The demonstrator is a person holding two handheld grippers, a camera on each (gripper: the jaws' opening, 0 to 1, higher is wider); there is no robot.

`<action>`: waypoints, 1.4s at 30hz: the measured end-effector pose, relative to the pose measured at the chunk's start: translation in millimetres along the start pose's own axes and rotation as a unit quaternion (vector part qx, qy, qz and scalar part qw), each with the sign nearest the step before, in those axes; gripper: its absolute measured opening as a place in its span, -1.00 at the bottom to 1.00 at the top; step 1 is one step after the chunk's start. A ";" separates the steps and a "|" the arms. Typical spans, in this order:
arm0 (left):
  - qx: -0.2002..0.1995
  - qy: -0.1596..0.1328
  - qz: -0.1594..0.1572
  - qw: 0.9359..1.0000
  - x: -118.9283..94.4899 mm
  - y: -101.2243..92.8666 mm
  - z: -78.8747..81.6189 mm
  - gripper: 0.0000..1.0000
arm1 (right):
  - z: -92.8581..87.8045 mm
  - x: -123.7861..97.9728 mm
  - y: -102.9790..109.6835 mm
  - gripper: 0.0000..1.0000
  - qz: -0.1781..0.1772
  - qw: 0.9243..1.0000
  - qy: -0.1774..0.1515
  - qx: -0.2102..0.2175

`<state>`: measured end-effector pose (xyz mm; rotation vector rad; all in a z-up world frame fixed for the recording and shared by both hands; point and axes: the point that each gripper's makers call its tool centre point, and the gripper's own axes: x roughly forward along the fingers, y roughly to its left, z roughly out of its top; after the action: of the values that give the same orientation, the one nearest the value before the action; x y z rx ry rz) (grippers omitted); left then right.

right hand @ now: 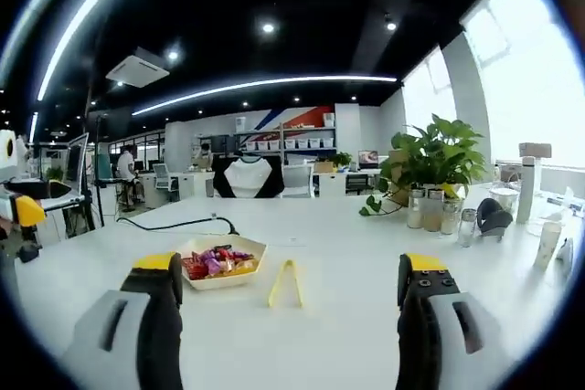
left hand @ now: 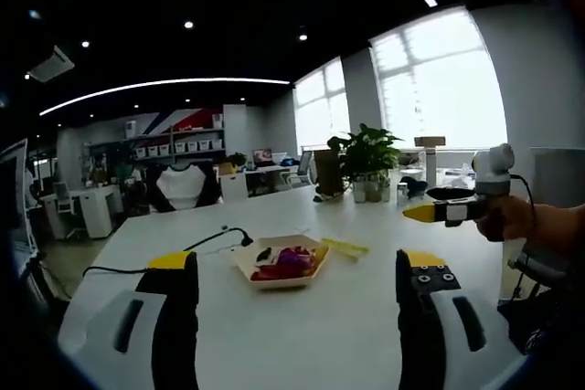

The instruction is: Place the target food into the container with the food tongs after gripping and lifting it, then release it inside without dropping or visibly crushing the food.

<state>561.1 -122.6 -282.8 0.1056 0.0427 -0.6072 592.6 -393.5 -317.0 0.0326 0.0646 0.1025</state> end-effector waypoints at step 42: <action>-0.007 -0.059 0.170 0.984 -33.8 48.6 20.6 1.00 | 28.7 -41.6 20.5 0.99 -0.019 0.999 -0.040 -0.003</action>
<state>561.3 -66.1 -255.7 0.0601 -0.0851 -0.2713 551.2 -378.3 -285.0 0.0292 -0.0158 0.0635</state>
